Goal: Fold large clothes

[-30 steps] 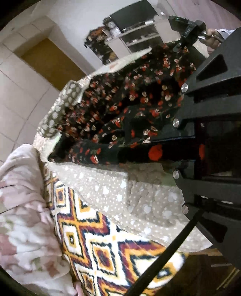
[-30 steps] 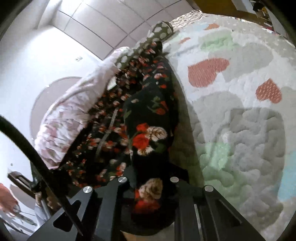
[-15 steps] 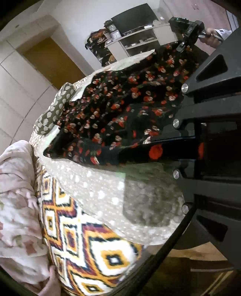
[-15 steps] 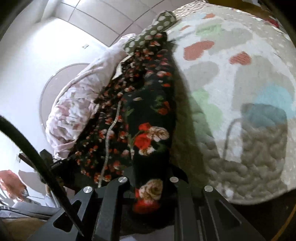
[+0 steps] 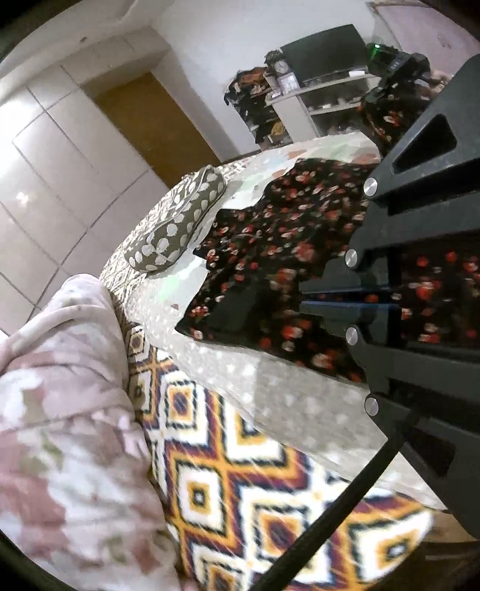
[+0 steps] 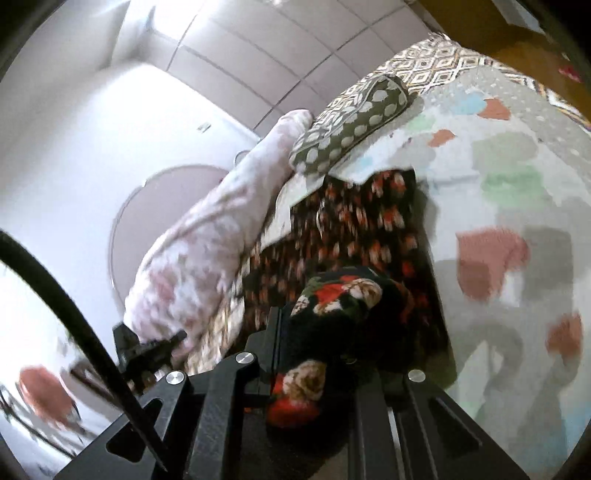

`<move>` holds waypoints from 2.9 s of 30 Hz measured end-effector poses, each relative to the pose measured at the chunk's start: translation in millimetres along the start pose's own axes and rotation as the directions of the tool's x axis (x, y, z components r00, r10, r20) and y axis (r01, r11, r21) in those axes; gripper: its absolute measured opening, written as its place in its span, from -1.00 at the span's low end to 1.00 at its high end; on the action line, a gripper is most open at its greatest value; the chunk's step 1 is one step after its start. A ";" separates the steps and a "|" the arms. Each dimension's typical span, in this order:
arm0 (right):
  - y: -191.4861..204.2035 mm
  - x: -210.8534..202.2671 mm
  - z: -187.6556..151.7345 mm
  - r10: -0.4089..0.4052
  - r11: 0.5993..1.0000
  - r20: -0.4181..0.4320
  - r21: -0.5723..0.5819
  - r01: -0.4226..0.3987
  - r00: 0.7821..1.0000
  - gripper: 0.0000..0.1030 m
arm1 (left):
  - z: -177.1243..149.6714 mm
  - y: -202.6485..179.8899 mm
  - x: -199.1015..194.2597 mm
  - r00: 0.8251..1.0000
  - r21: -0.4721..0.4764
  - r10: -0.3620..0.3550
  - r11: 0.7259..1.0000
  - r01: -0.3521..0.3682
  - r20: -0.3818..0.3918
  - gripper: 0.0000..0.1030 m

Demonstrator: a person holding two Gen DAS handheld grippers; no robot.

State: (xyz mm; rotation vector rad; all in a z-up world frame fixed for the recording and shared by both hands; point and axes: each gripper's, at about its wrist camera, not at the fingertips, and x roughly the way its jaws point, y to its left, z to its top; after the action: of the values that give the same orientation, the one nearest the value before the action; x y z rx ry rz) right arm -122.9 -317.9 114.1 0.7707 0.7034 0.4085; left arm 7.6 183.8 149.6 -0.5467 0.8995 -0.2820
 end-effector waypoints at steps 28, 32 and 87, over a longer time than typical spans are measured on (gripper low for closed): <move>-14.9 -7.8 -32.5 -0.114 0.993 0.013 -0.037 0.114 0.993 -0.70 | -203.2 61.2 -18.8 0.976 0.078 0.118 0.991 -0.105 -0.185 0.40; -16.1 -13.8 -38.4 -0.115 0.993 0.016 -0.032 0.115 0.993 -0.70 | -210.9 73.7 -7.8 0.970 0.028 0.118 0.993 -0.115 -0.211 0.43; -79.5 131.6 176.9 -0.120 0.949 0.064 0.300 0.095 0.991 0.44 | 108.0 -64.7 94.7 0.970 0.120 0.226 0.964 -0.236 0.093 0.24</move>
State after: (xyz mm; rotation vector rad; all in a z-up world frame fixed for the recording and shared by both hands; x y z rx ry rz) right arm 101.2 -381.5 89.1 1.0211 0.7350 0.1712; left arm 150.4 123.1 177.0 -0.3252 0.8528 -0.1057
